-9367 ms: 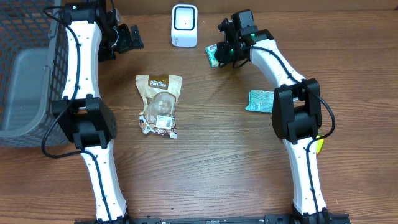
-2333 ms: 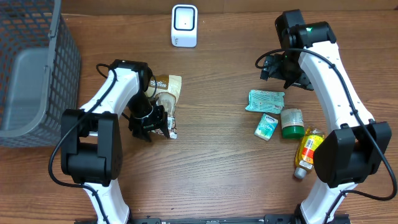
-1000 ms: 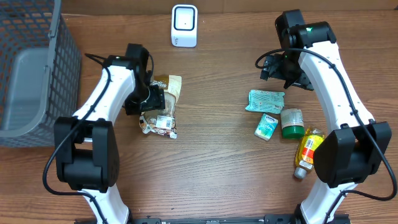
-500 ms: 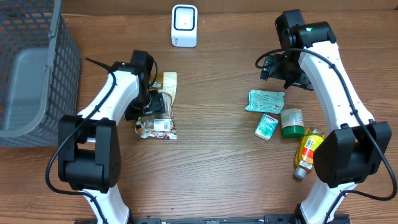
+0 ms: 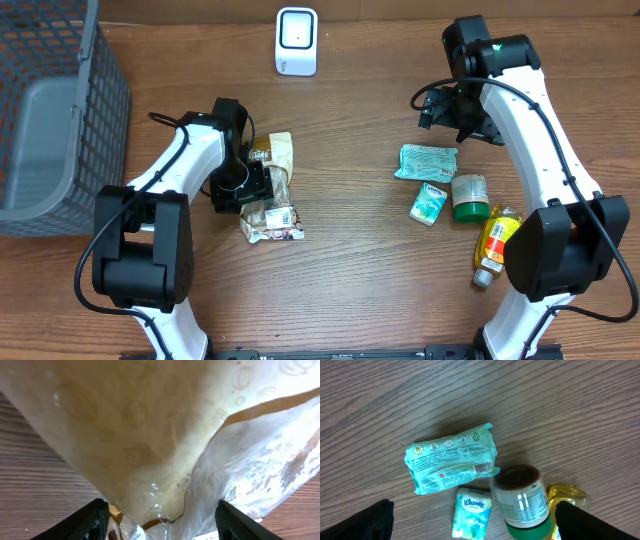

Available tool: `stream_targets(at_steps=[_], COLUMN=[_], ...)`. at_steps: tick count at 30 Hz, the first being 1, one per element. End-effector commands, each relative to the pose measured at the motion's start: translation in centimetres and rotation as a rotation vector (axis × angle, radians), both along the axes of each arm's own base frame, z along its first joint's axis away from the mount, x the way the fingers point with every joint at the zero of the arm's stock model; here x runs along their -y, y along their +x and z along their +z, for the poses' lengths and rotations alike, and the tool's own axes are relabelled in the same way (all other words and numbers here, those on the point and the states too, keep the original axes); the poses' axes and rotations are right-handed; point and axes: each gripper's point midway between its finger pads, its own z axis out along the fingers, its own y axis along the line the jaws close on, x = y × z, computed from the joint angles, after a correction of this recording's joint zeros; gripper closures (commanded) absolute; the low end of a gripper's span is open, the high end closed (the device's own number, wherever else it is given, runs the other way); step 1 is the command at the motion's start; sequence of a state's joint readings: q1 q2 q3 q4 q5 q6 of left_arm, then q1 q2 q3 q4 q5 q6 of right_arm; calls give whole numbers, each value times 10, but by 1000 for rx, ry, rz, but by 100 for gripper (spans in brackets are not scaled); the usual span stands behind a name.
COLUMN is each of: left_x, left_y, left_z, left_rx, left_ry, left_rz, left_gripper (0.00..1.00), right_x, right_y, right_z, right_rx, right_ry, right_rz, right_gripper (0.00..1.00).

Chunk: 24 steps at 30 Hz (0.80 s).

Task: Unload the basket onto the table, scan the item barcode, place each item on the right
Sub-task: 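Close the left gripper on the top of the snack bag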

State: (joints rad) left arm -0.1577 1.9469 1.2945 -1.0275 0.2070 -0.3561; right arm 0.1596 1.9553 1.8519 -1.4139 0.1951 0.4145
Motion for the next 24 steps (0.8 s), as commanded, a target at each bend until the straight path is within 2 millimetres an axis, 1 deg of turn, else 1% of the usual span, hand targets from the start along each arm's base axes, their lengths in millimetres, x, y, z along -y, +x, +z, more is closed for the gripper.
stream_targets(at_steps=[1,3,5,7,9,13,14,20,24], left_x=[-2,-8,-13,-17,-20,-22,-22,-22,-28], left_y=[4,11,18,26,33,44,44,51,57], left_z=[15,28,39,46,47,46,46,47,48], left_rx=[45,90,141,189,221,264,267,297,320], left_ry=[7,44,71,90,110,126,126,126,147], left_rz=[-19,-2,4,5,6,10,10,-20,-10], left_gripper=[30,29,25,22,19,3,0,0,0], right_x=[0,0,0,0,0,0,0,0,0], right_y=[4,4,4,4,4,4,4,4,4], right_z=[10,10,10,10,10,10,10,10,10], right_rx=[34,34,34,34,34,34,34,34,34], right_ry=[-8,-8,-8,-8,-8,-7,-7,-7,-8], right_rz=[-2,-2,-2,-2,-2,-2,-3,-3,-3], right_gripper=[0,0,0,0,0,0,0,0,0])
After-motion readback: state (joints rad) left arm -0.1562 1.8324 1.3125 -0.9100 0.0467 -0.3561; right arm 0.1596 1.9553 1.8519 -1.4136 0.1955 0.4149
